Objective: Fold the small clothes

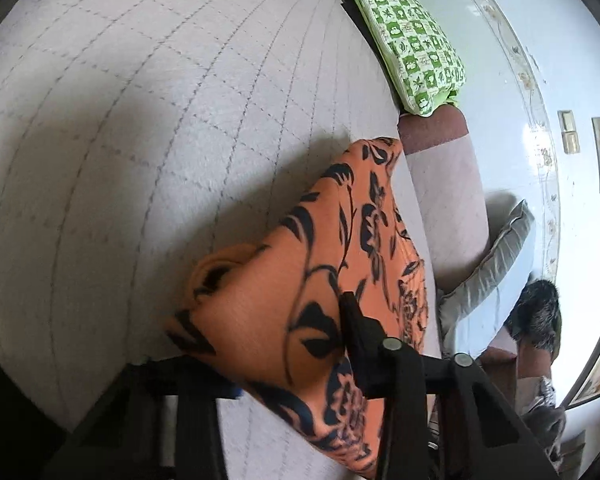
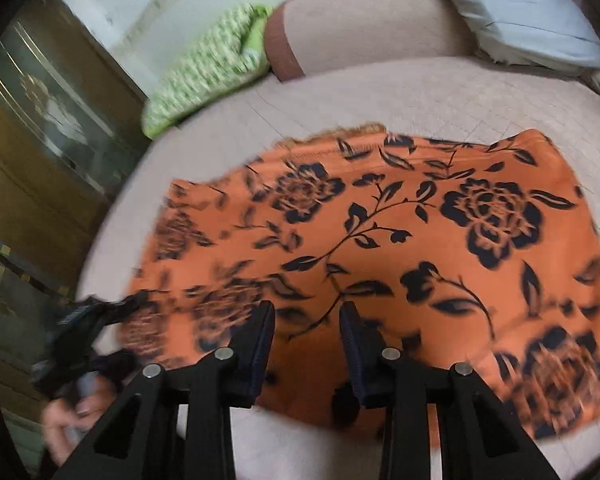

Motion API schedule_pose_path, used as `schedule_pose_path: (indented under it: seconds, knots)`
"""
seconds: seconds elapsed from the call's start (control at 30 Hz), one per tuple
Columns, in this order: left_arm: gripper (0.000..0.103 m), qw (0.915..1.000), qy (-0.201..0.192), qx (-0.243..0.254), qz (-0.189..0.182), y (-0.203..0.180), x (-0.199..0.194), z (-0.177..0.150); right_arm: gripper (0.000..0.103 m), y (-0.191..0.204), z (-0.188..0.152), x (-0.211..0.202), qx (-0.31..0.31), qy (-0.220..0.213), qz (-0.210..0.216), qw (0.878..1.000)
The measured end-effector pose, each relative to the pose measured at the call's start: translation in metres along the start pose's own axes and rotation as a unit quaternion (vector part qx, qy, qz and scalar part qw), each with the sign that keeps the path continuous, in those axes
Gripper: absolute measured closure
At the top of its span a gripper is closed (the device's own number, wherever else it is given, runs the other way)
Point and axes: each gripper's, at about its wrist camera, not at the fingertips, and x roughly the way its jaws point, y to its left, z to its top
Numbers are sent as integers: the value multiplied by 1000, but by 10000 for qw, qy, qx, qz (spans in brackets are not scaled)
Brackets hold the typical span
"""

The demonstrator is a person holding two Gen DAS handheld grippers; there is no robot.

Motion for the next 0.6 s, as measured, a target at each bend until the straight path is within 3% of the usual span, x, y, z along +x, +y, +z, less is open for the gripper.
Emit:
schedule_pose_path:
  seconds: [0.07,0.13,0.17,0.27,0.33,0.37,0.43,0.53,0.6]
  knots:
    - [73,10000,-33,48,3,-1,2,4,66,-4,-7,31,-38,379,-194,9991]
    - [74,9993,-115,338,124,-9,3,4,67,0,-11,29,-219,113,-275,9993]
    - [75,9984,-177,512,182,-15,3,3,67,6,-8,28,-313,250,-341,9986]
    - [76,9919,-439,1173,235,-38,-1,1,65,15,15,23,-59,670,149,9976]
    - [77,9840,-637,1645,235,-55,-5,-5,65,20,31,19,149,673,411,9968]
    - [78,9785,-735,1909,252,-64,-7,-9,52,25,41,16,210,657,579,9959]
    - [79,9580,-980,2680,278,-90,-10,-23,43,32,58,13,266,622,893,9937]
    - [80,9269,-1163,3563,206,-117,-12,-46,41,46,80,11,212,741,1292,9886]
    - [81,9139,-1049,3922,15,-128,-9,-60,41,54,93,11,68,859,1388,9866]
